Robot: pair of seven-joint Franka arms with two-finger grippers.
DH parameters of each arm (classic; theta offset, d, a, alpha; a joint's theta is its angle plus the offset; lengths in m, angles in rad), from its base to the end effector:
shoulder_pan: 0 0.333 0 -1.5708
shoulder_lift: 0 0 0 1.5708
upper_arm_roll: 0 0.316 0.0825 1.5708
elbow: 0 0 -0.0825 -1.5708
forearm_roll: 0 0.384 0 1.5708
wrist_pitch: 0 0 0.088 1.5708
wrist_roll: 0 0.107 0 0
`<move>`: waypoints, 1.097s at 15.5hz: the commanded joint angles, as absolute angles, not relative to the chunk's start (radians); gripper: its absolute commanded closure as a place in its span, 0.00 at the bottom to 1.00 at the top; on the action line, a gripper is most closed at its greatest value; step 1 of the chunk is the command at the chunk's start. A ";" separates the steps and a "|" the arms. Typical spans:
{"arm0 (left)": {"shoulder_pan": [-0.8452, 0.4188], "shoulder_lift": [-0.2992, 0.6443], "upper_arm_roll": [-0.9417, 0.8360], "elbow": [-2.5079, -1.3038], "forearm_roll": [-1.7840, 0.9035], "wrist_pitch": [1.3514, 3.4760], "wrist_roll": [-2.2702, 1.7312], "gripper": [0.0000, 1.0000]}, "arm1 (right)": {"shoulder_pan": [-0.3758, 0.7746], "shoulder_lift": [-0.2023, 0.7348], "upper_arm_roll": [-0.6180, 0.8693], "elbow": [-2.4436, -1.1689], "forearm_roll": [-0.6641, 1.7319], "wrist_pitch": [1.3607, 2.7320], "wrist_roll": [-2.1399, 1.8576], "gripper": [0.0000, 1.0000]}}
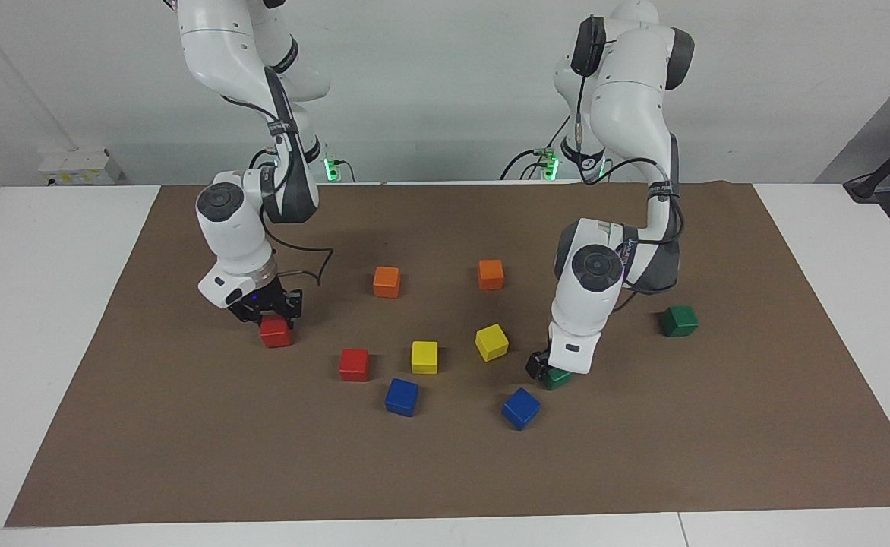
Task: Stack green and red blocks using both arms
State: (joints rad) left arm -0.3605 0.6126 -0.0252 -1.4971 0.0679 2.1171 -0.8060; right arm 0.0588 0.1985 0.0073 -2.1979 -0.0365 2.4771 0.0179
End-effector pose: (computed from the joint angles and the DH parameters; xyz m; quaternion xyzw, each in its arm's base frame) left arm 0.6601 -0.2615 0.3116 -0.9808 -0.1937 -0.0154 0.0159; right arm 0.5593 0.0371 0.3007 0.9984 0.0379 0.0408 0.0094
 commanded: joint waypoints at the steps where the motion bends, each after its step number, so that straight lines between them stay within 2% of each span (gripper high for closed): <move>1: -0.362 0.601 -0.020 -1.508 0.087 2.160 -0.831 0.00 | 0.044 0.199 0.020 -2.206 -0.051 2.500 0.046 0.25; 2: -0.362 0.603 -0.020 -1.508 0.087 2.166 -0.831 0.02 | 0.043 0.199 0.020 -2.206 -0.051 2.500 0.045 0.11; 3: -0.361 0.603 -0.020 -1.508 0.086 2.169 -0.831 0.04 | 0.043 0.199 0.020 -2.206 -0.051 2.500 0.044 0.10; 4: -0.359 0.603 -0.020 -1.508 0.086 2.172 -0.830 0.06 | 0.043 0.199 0.020 -2.206 -0.051 2.500 0.046 0.03; 5: -0.359 0.603 -0.020 -1.508 0.087 2.175 -0.830 0.08 | 0.044 0.199 0.020 -2.203 -0.051 2.497 0.045 0.00; 10: -0.359 0.603 -0.020 -1.511 0.091 2.187 -0.830 0.09 | 0.054 0.155 0.020 -2.168 -0.051 2.381 0.043 0.00; 13: -0.359 0.603 -0.020 -1.517 0.087 2.194 -0.831 0.18 | 0.060 0.130 0.026 -2.116 -0.051 2.283 0.080 0.00; 14: -0.359 0.603 -0.020 -1.517 0.087 2.195 -0.841 0.24 | 0.072 0.130 0.029 -2.085 -0.051 2.243 0.112 0.00; 15: -0.359 0.603 -0.020 -1.519 0.087 2.195 -0.848 0.47 | 0.107 0.133 0.028 -2.048 -0.049 2.205 0.156 0.00; 17: -0.360 0.603 -0.020 -1.519 0.087 2.184 -0.882 1.00 | 0.165 0.152 0.028 -1.981 -0.049 2.165 0.291 0.00</move>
State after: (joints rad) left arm -0.3588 0.6127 -0.0227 -1.4987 0.0679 2.1723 -0.8346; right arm 0.1119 0.1298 0.0216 -2.0541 -0.0365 2.2158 0.1644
